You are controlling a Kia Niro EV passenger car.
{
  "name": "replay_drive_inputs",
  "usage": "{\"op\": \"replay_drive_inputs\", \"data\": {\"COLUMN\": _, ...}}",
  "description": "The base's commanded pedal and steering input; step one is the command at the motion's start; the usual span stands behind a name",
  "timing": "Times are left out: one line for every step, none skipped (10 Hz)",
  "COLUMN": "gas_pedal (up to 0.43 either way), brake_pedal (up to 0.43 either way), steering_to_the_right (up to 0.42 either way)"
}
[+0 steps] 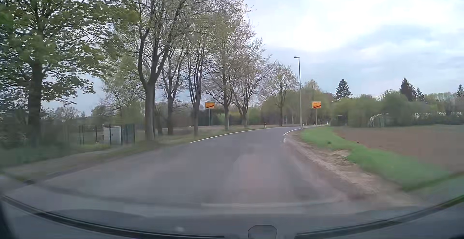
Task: Follow the waypoints while adhering to traffic rules and regulations
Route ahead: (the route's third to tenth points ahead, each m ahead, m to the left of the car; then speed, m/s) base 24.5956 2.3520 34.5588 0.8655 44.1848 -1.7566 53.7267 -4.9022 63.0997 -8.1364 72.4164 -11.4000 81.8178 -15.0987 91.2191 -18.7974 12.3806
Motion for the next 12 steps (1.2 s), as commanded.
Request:
{"op": "replay_drive_inputs", "data": {"gas_pedal": 0.177, "brake_pedal": 0.000, "steering_to_the_right": 0.023}}
{"op": "replay_drive_inputs", "data": {"gas_pedal": 0.177, "brake_pedal": 0.000, "steering_to_the_right": 0.026}}
{"op": "replay_drive_inputs", "data": {"gas_pedal": 0.177, "brake_pedal": 0.000, "steering_to_the_right": 0.027}}
{"op": "replay_drive_inputs", "data": {"gas_pedal": 0.177, "brake_pedal": 0.000, "steering_to_the_right": 0.027}}
{"op": "replay_drive_inputs", "data": {"gas_pedal": 0.189, "brake_pedal": 0.000, "steering_to_the_right": 0.027}}
{"op": "replay_drive_inputs", "data": {"gas_pedal": 0.189, "brake_pedal": 0.000, "steering_to_the_right": 0.027}}
{"op": "replay_drive_inputs", "data": {"gas_pedal": 0.197, "brake_pedal": 0.000, "steering_to_the_right": 0.028}}
{"op": "replay_drive_inputs", "data": {"gas_pedal": 0.209, "brake_pedal": 0.000, "steering_to_the_right": 0.030}}
{"op": "replay_drive_inputs", "data": {"gas_pedal": 0.228, "brake_pedal": 0.000, "steering_to_the_right": 0.032}}
{"op": "replay_drive_inputs", "data": {"gas_pedal": 0.240, "brake_pedal": 0.000, "steering_to_the_right": 0.033}}
{"op": "replay_drive_inputs", "data": {"gas_pedal": 0.260, "brake_pedal": 0.000, "steering_to_the_right": 0.033}}
{"op": "replay_drive_inputs", "data": {"gas_pedal": 0.268, "brake_pedal": 0.000, "steering_to_the_right": 0.033}}
